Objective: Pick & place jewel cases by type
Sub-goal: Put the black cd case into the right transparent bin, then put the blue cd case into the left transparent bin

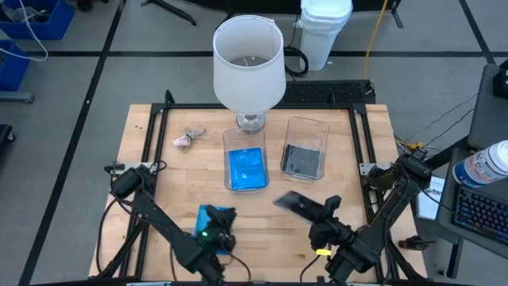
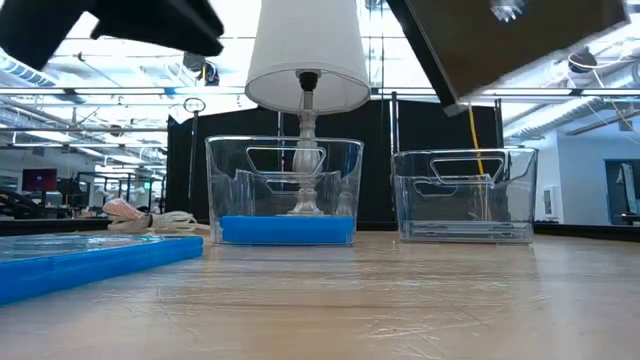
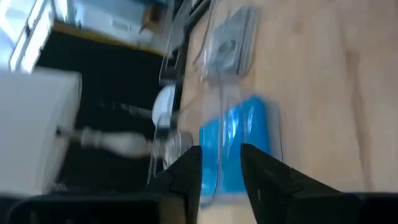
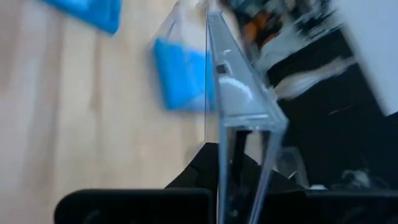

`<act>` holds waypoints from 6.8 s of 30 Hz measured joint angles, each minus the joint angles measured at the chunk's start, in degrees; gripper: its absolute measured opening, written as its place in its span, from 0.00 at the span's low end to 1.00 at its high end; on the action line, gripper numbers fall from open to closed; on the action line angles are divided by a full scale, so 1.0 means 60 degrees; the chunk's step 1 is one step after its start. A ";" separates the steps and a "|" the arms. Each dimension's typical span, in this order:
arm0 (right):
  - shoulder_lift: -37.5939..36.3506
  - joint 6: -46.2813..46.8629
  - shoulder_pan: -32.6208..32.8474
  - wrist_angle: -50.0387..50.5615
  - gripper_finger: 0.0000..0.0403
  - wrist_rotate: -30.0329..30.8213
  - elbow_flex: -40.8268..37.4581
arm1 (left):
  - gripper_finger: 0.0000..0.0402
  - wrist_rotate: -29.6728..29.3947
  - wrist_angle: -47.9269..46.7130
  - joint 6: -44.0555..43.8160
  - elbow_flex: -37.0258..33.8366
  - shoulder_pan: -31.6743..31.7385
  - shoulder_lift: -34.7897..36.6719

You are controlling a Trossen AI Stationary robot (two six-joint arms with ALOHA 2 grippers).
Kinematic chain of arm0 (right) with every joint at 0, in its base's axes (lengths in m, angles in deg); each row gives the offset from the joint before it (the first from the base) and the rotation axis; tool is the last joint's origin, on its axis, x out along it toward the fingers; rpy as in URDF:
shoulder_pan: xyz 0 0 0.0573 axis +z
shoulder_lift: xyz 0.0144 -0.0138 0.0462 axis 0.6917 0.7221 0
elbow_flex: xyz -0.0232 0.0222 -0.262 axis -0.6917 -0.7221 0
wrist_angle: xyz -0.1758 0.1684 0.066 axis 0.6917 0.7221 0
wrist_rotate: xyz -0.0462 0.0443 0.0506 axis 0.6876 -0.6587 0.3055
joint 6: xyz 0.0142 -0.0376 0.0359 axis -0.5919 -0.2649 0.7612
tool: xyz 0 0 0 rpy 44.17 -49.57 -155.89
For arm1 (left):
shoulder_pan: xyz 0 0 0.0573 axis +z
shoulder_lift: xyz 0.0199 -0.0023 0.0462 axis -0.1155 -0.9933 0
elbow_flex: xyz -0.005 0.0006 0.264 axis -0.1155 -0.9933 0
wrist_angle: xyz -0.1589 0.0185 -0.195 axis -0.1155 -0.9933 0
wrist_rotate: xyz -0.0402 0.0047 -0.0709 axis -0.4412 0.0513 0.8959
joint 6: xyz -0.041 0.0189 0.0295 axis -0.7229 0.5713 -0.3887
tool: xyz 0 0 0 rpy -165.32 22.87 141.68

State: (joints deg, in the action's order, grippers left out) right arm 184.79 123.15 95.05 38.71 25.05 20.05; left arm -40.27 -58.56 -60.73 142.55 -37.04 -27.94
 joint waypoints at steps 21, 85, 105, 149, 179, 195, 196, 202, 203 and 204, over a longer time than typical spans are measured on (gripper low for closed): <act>-0.5681 0.3399 -0.4336 0.0212 0.01 -0.0577 0.0000 | 0.01 -0.0188 -0.1529 -0.5513 -0.3595 -0.0694 0.0236; -0.7286 0.3279 -1.3079 -1.1880 0.04 -1.3510 -0.9721 | 0.04 -0.0793 -0.1823 -0.6545 -0.6277 -0.0707 0.4425; -0.7334 0.2224 -1.3073 -1.1062 0.51 -1.3371 -0.9678 | 0.04 -0.0709 -0.1757 -0.6483 -0.6277 -0.0707 0.4425; -0.6325 0.0035 -1.1142 -0.3328 0.53 -1.0110 -0.3211 | 0.10 -0.0961 -0.1597 -0.6294 -0.6277 -0.0144 0.4422; -0.0289 -0.9130 -0.2382 -1.8118 0.00 -0.6324 -0.5129 | 0.01 0.4920 0.4516 -0.2314 -0.6240 -0.3091 0.4422; 0.0564 -0.9457 -0.3479 -1.8630 0.00 -0.8374 -0.5133 | 0.01 0.5383 0.4589 -0.5914 -0.6546 -0.3862 0.4422; 0.0564 -0.9562 -0.3560 -1.8622 0.00 -0.8428 -0.5133 | 0.01 0.5399 0.4757 -0.5944 -0.6607 -0.3829 0.4422; 0.0560 -0.8895 -0.3924 -1.7879 0.00 -0.9628 -0.5133 | 0.02 0.5204 0.7030 -0.5373 -0.7101 -0.3534 0.4414; 0.0560 -0.8878 -0.3926 -1.7610 0.00 -0.9593 -0.5133 | 0.01 0.5123 0.7385 -0.5134 -0.7160 -0.3492 0.4403; 0.0564 -0.8890 -0.3926 -1.7428 0.00 -0.9591 -0.5133 | 0.01 0.5047 0.7651 -0.4915 -0.7173 -0.3436 0.4366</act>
State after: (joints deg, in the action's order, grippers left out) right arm 188.17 69.81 71.49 -65.86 -32.50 -10.75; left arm -9.99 -12.66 -90.22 99.51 -57.66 -1.75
